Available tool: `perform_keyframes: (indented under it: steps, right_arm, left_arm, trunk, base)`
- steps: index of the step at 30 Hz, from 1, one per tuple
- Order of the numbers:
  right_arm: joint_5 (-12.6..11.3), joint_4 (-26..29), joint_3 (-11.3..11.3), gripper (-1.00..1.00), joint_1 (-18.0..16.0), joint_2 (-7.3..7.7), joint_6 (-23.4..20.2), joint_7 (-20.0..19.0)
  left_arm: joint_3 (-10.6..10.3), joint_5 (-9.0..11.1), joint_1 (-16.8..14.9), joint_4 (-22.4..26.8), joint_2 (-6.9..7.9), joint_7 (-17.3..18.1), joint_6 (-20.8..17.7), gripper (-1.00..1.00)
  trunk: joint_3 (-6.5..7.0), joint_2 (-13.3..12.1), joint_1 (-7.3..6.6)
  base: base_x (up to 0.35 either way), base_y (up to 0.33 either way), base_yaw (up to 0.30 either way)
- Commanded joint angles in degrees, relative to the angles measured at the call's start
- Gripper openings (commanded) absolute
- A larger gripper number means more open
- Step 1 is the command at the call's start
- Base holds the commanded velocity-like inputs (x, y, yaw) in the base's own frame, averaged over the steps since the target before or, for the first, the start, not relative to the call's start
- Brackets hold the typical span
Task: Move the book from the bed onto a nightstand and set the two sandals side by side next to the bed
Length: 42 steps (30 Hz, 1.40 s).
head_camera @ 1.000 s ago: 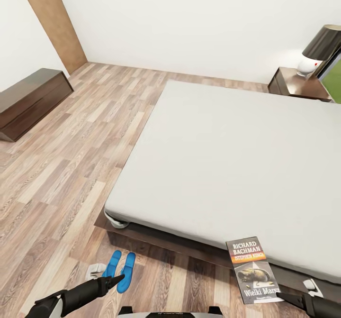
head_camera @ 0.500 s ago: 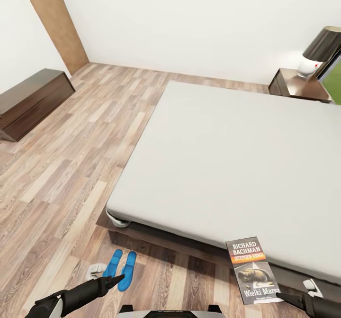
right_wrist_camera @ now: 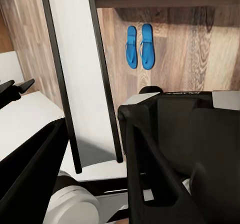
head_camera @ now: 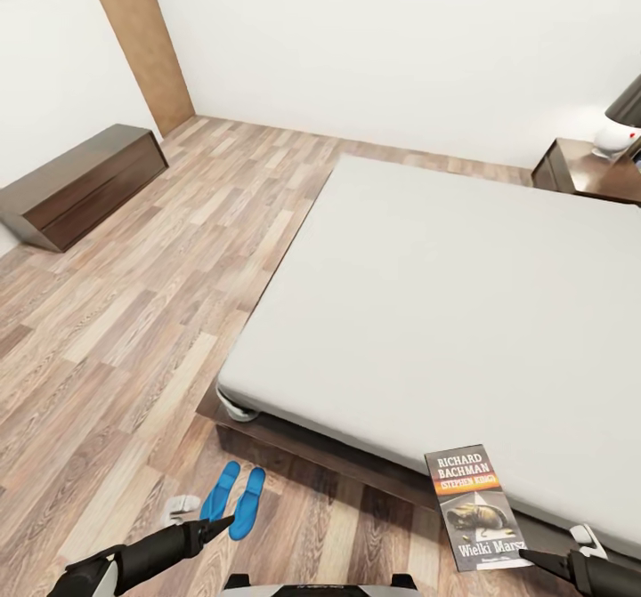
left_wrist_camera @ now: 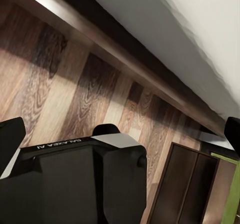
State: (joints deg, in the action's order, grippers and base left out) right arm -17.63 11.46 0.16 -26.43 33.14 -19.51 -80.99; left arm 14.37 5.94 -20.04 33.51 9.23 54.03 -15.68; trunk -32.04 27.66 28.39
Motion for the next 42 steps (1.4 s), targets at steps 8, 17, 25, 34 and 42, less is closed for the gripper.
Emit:
perform_keyframes:
  steps: [8,17,25,34,42]
  right_arm:
    - [0.0,0.0,-0.1,-1.00,0.0,-5.10,-0.5,0.2]
    - [0.1,0.0,-0.1,-1.00,0.0,-5.36,-0.5,0.4]
    - [0.1,-0.1,-0.2,-1.00,0.0,-5.36,5.6,0.4]
    - [0.0,-3.6,-0.3,-1.00,0.0,-5.36,7.1,0.6]
    - [0.0,-4.8,-0.4,-1.00,0.0,-5.36,9.1,0.7]
  left_arm:
    - [0.0,0.3,0.0,0.0,-0.09,0.2,-0.5,1.00]
    - [0.1,0.4,0.1,-1.5,-0.09,-0.1,3.1,1.00]
    - [0.2,0.3,0.2,-9.0,-0.08,-4.8,11.5,1.00]
    - [-1.1,-0.1,0.2,-15.4,-1.83,-15.1,22.0,1.00]
    - [-6.3,0.0,0.2,-15.7,-2.11,-16.2,22.4,1.00]
  trunk:
    - [0.63,0.1,0.02]
    - [1.46,0.1,0.02]
    - [2.20,0.1,0.02]
    - [3.03,0.1,0.02]
    - [3.77,0.1,0.02]
  base:
    - [0.000,0.000,0.002]
    - [0.000,0.000,0.000]
    - [0.000,0.000,0.000]
    - [0.000,0.000,0.000]
    - [0.000,0.000,0.000]
